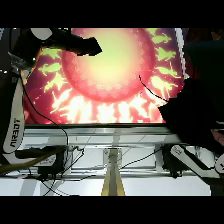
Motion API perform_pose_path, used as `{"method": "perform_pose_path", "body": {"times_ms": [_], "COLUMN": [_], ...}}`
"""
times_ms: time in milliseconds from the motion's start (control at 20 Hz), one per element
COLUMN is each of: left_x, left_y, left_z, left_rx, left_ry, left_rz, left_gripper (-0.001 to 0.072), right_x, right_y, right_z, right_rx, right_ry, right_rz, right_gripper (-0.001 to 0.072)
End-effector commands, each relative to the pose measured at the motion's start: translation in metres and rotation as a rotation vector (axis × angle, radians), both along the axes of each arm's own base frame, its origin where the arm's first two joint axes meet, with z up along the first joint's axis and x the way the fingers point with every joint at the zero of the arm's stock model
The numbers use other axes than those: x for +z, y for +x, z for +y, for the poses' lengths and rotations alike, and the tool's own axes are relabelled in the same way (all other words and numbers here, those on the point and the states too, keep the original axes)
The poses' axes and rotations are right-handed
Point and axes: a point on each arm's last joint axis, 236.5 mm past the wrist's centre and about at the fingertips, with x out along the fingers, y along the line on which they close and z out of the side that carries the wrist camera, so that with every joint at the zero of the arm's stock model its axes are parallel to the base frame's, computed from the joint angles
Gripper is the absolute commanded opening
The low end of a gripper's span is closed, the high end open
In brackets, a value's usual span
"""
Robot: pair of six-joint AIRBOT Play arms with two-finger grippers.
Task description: Fold the clothes and pants, and hang the long-sleeved shirts on hangers.
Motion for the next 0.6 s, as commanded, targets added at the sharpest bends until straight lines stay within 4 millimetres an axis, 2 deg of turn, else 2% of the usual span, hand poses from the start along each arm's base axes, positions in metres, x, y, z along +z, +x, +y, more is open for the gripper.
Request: {"method": "perform_pose_path", "body": {"times_ms": [0,100,150,200,250,300,350,450,550], "left_x": [0.004,0.003,0.002,0.002,0.002,0.002,0.002,0.001,-0.001], "left_y": [0.000,-0.002,-0.003,-0.003,-0.003,-0.002,-0.002,-0.001,-0.001], "left_z": [0.001,0.001,0.001,0.001,0.001,0.001,0.001,0.001,0.001], "left_rx": [0.002,-0.003,-0.006,-0.006,-0.005,-0.003,-0.002,-0.002,-0.001], "left_ry": [-0.002,0.001,0.003,0.003,0.003,0.001,0.001,0.002,0.006], "left_rz": [-0.008,0.000,0.004,0.004,0.003,-0.001,-0.002,0.001,0.003], "left_gripper": [0.0432,0.0433,0.0432,0.0433,0.0432,0.0433,0.0433,0.0433,0.0433], "right_x": [-0.012,-0.023,-0.023,-0.022,-0.021,-0.017,-0.014,-0.014,-0.015], "right_y": [-0.146,-0.226,-0.252,-0.267,-0.272,-0.272,-0.271,-0.262,-0.240], "right_z": [-0.069,-0.092,-0.101,-0.108,-0.114,-0.119,-0.123,-0.124,-0.121], "right_rx": [-0.367,-0.573,-0.651,-0.718,-0.781,-0.814,-0.818,-0.800,-0.744], "right_ry": [-0.067,-0.051,-0.044,-0.015,0.028,0.054,0.058,0.070,0.122], "right_rz": [0.288,0.450,0.475,0.436,0.358,0.285,0.246,0.213,0.150], "right_gripper": [0.0021,0.0021,0.0021,0.0025,0.0117,0.0442,0.0720,0.0696,0.0684]}}
